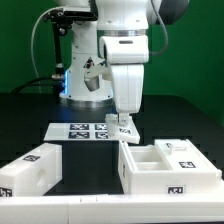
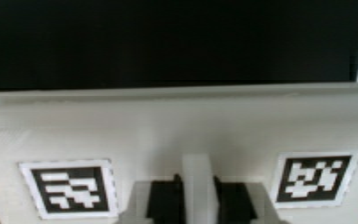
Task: Assemble cabinet
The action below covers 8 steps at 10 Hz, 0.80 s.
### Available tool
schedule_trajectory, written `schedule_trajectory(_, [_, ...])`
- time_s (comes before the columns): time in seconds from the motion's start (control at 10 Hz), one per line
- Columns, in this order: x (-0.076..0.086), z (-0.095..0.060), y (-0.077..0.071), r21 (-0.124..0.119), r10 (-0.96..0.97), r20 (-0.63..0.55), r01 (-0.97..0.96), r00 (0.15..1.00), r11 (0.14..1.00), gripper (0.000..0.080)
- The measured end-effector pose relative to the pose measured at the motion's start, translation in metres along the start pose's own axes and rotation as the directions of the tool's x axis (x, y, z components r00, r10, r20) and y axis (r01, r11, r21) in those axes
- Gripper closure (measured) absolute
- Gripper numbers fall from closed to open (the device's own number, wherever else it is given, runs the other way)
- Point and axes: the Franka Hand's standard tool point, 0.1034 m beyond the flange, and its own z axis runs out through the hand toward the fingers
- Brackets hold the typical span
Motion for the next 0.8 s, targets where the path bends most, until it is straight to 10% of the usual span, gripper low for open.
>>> schedule_trajectory(0.8, [-0.068,0.003,-0.008,-0.002,0.025,-0.098,-0.026,0.995,1.000,0.0734])
